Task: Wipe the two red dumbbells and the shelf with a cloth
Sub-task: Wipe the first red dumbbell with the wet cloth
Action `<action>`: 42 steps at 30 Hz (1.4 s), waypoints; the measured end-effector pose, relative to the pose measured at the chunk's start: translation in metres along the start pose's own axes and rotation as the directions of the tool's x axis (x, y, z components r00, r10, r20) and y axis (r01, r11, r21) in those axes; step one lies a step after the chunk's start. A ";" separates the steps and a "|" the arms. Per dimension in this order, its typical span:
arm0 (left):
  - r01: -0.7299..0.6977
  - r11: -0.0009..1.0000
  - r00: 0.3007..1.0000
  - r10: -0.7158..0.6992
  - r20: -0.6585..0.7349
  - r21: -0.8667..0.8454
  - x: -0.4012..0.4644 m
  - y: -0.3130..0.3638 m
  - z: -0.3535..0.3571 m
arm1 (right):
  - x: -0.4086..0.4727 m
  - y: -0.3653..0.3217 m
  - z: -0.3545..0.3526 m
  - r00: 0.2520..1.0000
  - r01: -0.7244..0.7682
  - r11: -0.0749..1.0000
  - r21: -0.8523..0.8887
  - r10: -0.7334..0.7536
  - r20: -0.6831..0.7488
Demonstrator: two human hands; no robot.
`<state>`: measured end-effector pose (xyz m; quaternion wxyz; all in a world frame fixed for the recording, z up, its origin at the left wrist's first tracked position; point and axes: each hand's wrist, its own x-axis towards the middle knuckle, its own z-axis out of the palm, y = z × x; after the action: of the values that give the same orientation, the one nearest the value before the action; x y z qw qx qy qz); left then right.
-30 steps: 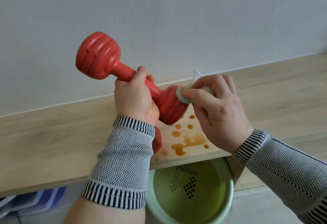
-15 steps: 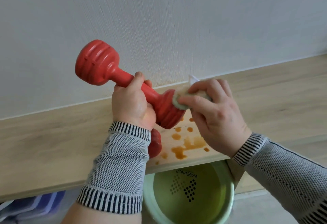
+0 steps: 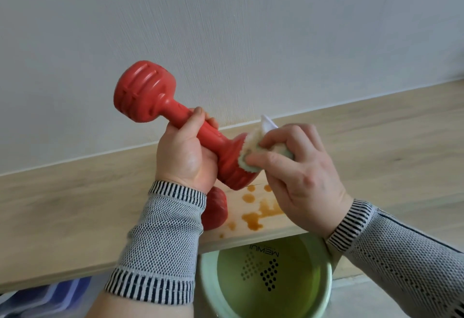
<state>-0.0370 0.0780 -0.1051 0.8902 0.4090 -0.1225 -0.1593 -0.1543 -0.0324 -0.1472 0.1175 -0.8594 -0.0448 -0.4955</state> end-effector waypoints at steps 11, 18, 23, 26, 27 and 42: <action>0.005 1.000 1.000 -0.005 0.006 0.011 0.007 -0.007 -0.006 | 0.002 0.007 0.004 0.999 -0.024 1.000 -0.015 0.024 0.023; 0.027 1.000 1.000 -0.027 0.006 0.015 0.011 -0.010 -0.010 | -0.003 -0.001 0.007 0.998 0.030 1.000 0.006 -0.031 0.055; 0.063 0.997 0.998 -0.063 0.008 -0.042 0.010 -0.008 -0.008 | 0.004 0.011 0.002 0.994 -0.105 0.994 0.002 0.105 -0.014; 0.124 0.980 0.992 -0.128 -0.017 -0.157 0.011 -0.006 -0.008 | -0.001 0.001 0.003 0.999 -0.051 0.999 0.010 0.051 -0.005; 0.135 0.975 0.990 -0.140 -0.017 -0.178 0.011 -0.006 -0.009 | -0.001 0.000 0.003 1.000 -0.030 0.999 0.013 0.030 0.001; 0.130 0.965 0.989 -0.111 0.092 -0.229 0.002 0.000 -0.008 | -0.003 -0.002 0.006 0.999 0.033 0.999 0.023 -0.034 0.022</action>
<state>-0.0322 0.0826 -0.1103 0.9153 0.3012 -0.1126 -0.2426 -0.1510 -0.0289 -0.1520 0.1184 -0.8626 -0.0662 -0.4873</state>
